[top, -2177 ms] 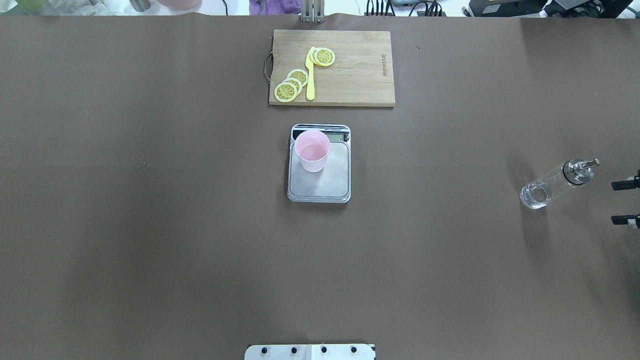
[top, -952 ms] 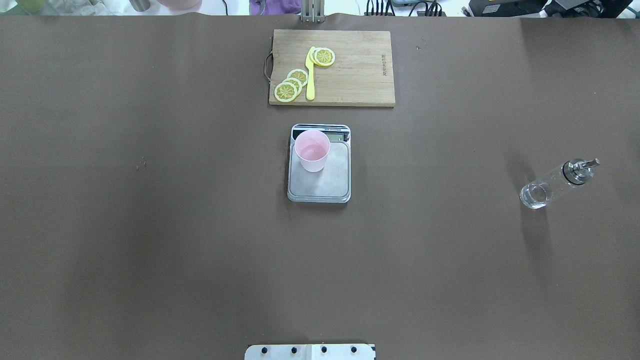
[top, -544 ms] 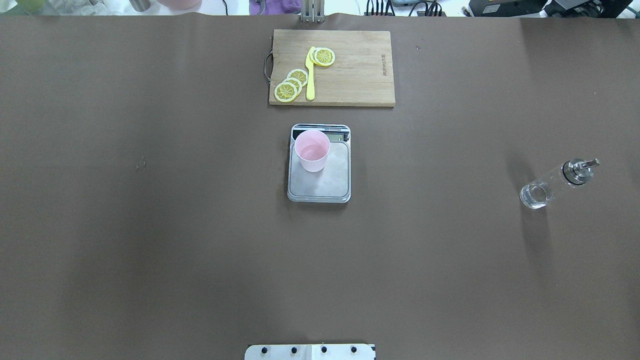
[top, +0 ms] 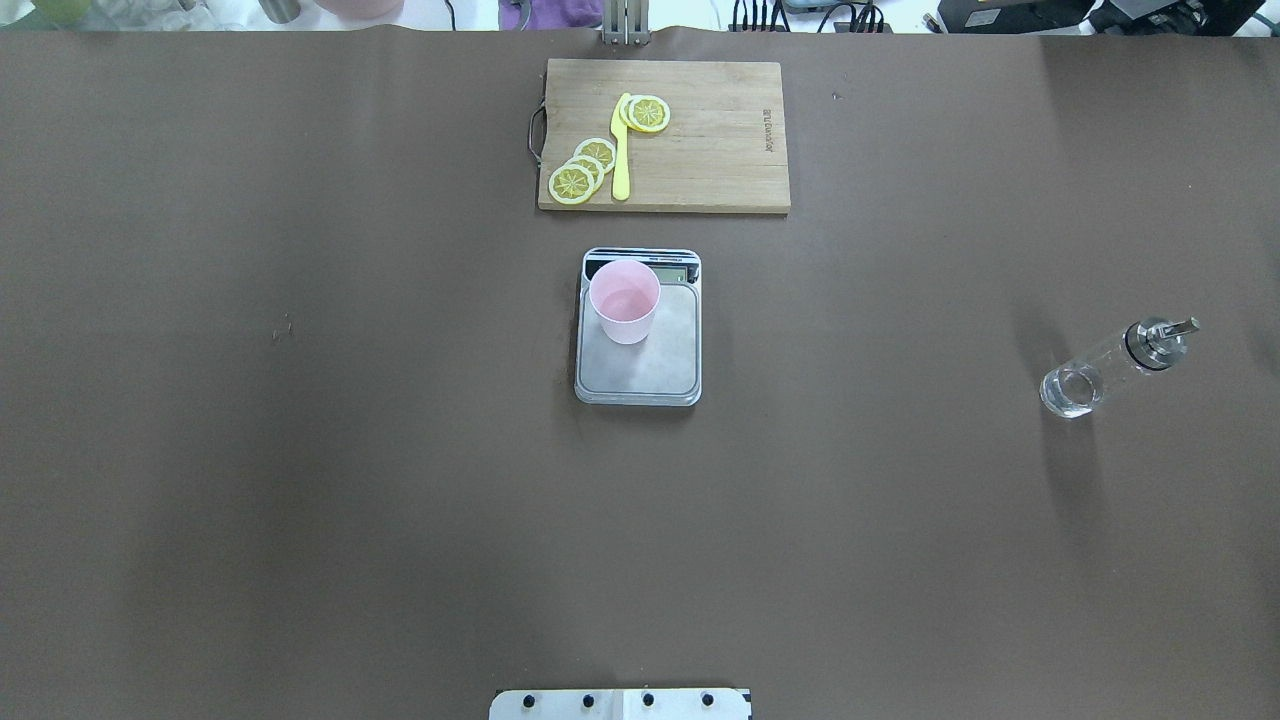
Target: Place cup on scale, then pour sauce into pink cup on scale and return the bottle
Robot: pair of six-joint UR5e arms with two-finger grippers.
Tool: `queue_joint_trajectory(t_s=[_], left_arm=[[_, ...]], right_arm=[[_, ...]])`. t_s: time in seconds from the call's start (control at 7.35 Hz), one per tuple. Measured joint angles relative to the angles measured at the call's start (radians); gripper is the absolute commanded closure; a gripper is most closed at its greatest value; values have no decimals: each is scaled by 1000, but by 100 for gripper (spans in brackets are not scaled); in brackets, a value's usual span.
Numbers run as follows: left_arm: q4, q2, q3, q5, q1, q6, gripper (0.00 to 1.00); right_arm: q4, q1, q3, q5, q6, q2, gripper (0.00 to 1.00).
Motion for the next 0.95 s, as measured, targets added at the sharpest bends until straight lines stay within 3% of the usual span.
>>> queue_joint_trajectory(t_s=[0.41, 0.95], left_arm=[[-15, -12, 60, -3, 6, 0, 2], [-17, -12, 88, 4, 9, 7, 2]], right_arm=[[-144, -12, 104, -14, -8, 9, 9], [-451, 2, 307, -53, -113, -5, 8]])
